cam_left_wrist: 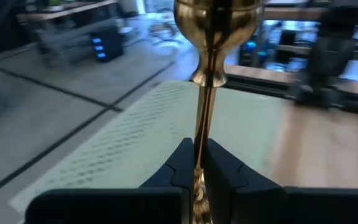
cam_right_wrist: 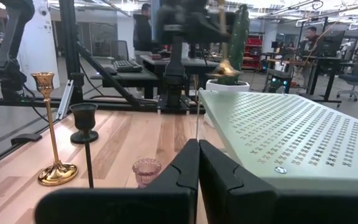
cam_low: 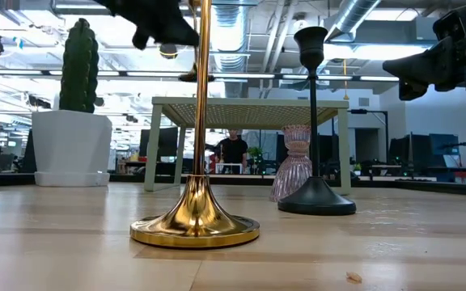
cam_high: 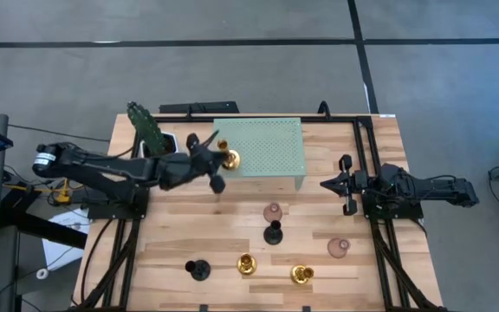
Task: Pick & Place candle stick holders
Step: Put the top gold candle holder on the shelf
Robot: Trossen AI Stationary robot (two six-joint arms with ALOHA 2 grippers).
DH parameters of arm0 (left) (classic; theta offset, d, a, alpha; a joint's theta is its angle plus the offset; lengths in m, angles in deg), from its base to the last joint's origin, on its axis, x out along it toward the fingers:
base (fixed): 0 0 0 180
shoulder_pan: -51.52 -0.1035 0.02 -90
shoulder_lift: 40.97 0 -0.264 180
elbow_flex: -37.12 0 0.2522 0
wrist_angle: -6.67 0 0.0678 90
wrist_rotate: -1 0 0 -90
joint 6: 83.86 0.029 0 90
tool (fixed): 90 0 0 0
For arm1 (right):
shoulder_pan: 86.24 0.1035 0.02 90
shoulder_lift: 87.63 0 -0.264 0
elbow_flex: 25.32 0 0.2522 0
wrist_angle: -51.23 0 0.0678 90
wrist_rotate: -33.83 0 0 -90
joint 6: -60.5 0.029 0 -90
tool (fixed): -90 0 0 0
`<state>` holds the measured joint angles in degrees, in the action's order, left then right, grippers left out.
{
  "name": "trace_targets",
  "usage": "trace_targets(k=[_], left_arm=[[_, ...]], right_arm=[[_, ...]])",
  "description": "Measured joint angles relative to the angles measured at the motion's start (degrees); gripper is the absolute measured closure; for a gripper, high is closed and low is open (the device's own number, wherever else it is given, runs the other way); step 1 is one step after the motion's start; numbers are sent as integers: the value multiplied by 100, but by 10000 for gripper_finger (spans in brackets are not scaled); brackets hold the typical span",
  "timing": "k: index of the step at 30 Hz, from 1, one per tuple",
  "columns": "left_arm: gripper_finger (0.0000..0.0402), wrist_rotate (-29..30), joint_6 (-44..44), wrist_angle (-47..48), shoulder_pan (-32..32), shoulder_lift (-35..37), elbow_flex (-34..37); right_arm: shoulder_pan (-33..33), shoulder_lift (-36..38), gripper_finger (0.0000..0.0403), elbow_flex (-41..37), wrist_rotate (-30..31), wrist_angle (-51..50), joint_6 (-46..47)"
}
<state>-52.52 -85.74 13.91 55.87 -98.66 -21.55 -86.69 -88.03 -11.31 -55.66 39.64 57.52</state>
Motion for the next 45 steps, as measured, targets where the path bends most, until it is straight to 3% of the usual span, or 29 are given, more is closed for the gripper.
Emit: trace_targets(k=[5,10,15,31,45], left_arm=[[385,-72,61,-219,-710,-324,-156],[385,-708,58,-761,-1319,-632,-165],[385,-739,0,-859,-1732,-767,-174],[385,-742,-53,-871,-2307,-774,-174],[385,-741,-357,-859,-2358,-774,66]], right_arm=[[0,2,403,0,215,-2,0],[0,1,403,2,554,-2,-2],[0,0,403,1,575,-1,-2],[0,0,403,1,575,-2,-2],[0,1,403,1,579,0,-18]])
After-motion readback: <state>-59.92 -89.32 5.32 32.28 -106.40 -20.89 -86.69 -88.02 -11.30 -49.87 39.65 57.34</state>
